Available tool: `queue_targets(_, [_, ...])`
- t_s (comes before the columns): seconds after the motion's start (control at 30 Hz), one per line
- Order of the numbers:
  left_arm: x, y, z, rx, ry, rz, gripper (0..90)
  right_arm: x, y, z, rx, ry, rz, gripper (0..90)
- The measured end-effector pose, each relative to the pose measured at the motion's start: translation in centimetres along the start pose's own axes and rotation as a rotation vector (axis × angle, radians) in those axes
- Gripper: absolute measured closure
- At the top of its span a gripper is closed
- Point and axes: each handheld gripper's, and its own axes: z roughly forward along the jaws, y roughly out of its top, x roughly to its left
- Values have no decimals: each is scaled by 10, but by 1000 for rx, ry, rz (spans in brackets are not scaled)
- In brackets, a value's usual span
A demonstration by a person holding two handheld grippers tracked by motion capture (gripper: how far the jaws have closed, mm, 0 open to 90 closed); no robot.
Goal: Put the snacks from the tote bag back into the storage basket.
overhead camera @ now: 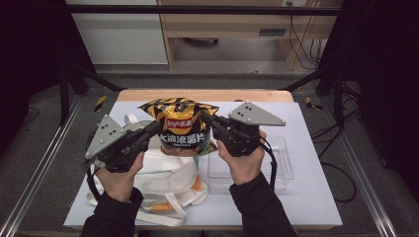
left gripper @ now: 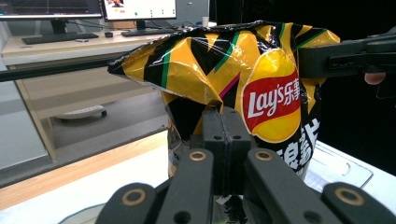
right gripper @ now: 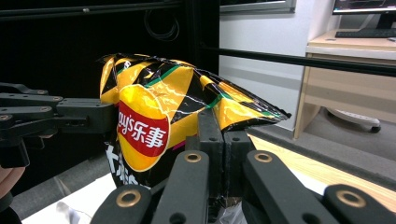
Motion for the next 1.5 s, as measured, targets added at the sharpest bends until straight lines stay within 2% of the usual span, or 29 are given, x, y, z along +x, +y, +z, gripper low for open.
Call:
queue_targets(0.27, [-15,3,15,-3,-28,0,900,-12,-2,-19,-7,-24,-4,893])
queue_targets(0.43, [-28,2,25,3,-46,15,900,-22,-6,-31,-6,-41,-4,893])
queue_targets(0.67, [-44,1,43,18,-79,20,900,-39,-15,-48,-19,-65,24,893])
queue_targets(0.87, [-56,-2,55,23,-99,18,900,-50,-22,-61,-14,-77,25,894])
queue_targets(1.2, [-69,-6,72,42,-118,35,900,-67,-32,-74,-11,-87,32,893])
queue_targets(1.5, [-74,-13,91,66,-122,35,900,-82,-40,-74,14,-112,43,893])
